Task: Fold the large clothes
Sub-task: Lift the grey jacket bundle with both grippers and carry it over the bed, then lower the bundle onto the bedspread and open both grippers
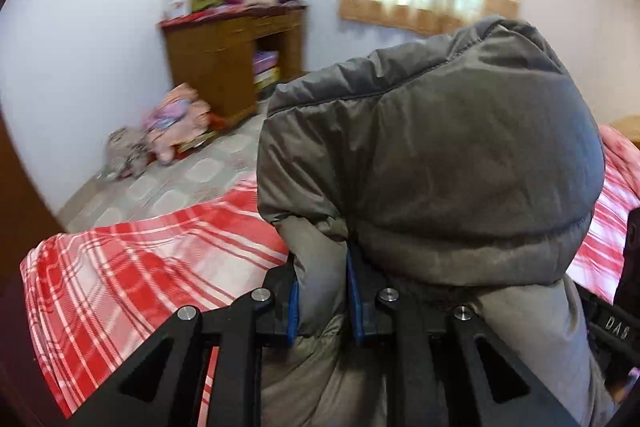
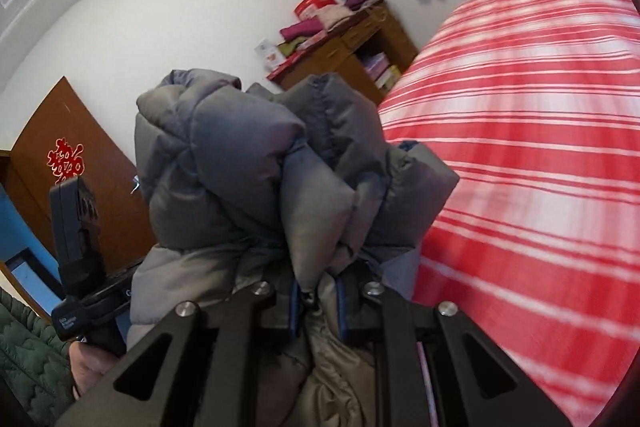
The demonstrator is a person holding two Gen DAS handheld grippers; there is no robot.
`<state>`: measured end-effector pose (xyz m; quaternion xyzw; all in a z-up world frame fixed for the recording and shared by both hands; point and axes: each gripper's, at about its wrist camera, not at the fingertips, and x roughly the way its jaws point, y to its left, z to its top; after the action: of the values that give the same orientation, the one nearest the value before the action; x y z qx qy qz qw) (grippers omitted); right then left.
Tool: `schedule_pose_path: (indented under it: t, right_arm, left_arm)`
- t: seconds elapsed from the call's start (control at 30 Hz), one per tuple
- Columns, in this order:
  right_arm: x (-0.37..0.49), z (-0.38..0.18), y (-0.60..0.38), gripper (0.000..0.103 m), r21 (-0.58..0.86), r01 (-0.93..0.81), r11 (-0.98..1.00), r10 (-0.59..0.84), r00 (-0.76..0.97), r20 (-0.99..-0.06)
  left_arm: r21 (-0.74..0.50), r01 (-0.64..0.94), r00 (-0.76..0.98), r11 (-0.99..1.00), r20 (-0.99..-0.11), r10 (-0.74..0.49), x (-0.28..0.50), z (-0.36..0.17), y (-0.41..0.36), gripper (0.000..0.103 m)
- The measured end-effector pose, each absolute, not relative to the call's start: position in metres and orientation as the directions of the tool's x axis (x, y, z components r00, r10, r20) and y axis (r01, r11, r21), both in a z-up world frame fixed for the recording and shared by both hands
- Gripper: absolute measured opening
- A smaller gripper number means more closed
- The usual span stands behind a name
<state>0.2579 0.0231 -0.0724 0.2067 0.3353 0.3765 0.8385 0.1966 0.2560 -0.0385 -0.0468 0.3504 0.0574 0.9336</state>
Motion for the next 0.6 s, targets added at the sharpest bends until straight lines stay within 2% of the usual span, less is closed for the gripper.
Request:
schedule_pose_path:
  t: [0.3, 0.43, 0.53, 0.6]
  right_arm:
    - [0.326, -0.135, 0.054, 0.016, 0.538, -0.445, 0.716, 0.698, 0.475, -0.535]
    - [0.331, -0.149, 0.043, 0.018, 0.578, -0.378, 0.723, 0.688, 0.474, -0.549]
    - [0.324, -0.143, 0.044, 0.031, 0.505, -0.357, 0.786, 0.617, 0.507, -0.602]
    - [0.312, -0.133, 0.036, 0.049, 0.45, -0.332, 0.829, 0.558, 0.539, -0.631]
  left_arm:
    - [0.023, -0.267, 0.651, 0.963, -0.733, 0.198, 0.251, -0.1, 0.289, 0.02]
    - [0.062, -0.295, 0.629, 0.953, -0.739, 0.243, 0.264, -0.117, 0.294, 0.026]
    - [0.145, -0.304, 0.613, 0.942, -0.727, 0.31, 0.269, -0.123, 0.286, 0.029]
    - [0.187, -0.298, 0.611, 0.936, -0.715, 0.338, 0.268, -0.123, 0.28, 0.031]
